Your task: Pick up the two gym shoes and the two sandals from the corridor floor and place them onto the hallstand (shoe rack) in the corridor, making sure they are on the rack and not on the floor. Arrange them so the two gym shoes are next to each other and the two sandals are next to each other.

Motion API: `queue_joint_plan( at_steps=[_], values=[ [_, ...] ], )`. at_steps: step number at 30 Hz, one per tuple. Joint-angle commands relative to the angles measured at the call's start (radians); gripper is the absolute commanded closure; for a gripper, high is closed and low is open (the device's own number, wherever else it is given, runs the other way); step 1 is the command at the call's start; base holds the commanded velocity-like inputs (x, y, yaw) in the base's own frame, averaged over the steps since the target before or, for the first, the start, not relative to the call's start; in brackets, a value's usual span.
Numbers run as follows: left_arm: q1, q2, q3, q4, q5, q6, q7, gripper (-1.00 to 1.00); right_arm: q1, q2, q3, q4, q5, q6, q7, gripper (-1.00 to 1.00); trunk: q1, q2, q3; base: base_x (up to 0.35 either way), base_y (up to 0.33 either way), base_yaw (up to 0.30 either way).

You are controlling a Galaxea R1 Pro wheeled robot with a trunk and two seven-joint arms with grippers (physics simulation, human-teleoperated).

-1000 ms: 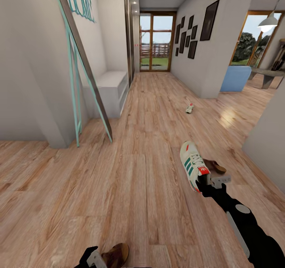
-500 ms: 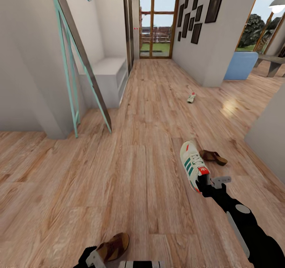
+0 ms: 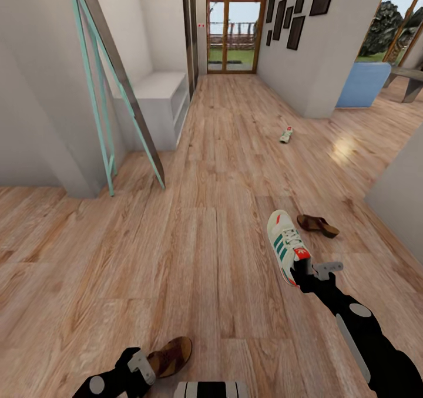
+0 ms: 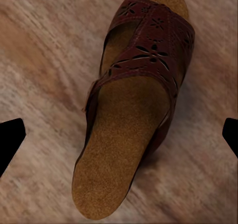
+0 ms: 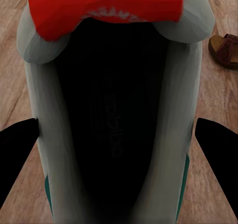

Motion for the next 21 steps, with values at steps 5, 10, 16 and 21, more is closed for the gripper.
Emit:
queue_joint_plan(
  at_steps=[5, 10, 16, 21],
  values=[
    [-0.018, 0.011, 0.006, -0.005, -0.014, 0.000, -0.050, -1.00, 0.000, 0.000, -0.002, -0.002, -0.008, 0.006, 0.005, 1.00, 0.000, 0.000, -0.002, 0.000, 0.000, 0.000],
    [-0.028, 0.031, 0.009, -0.009, -0.015, 0.003, -0.102, -1.00, 0.000, 0.000, -0.002, -0.002, -0.008, 0.006, 0.005, 1.00, 0.002, -0.001, -0.020, 0.000, 0.000, 0.000],
    [-0.057, 0.037, 0.007, -0.008, -0.015, 0.007, -0.108, -1.00, 0.000, 0.000, -0.002, -0.002, -0.008, 0.006, 0.005, 1.00, 0.004, -0.003, -0.051, 0.000, 0.000, 0.000],
    [-0.074, 0.045, 0.006, -0.009, -0.017, 0.010, -0.110, -1.00, 0.000, 0.000, -0.002, -0.002, -0.008, 0.006, 0.005, 1.00, 0.007, -0.004, -0.078, 0.000, 0.000, 0.000]
  ],
)
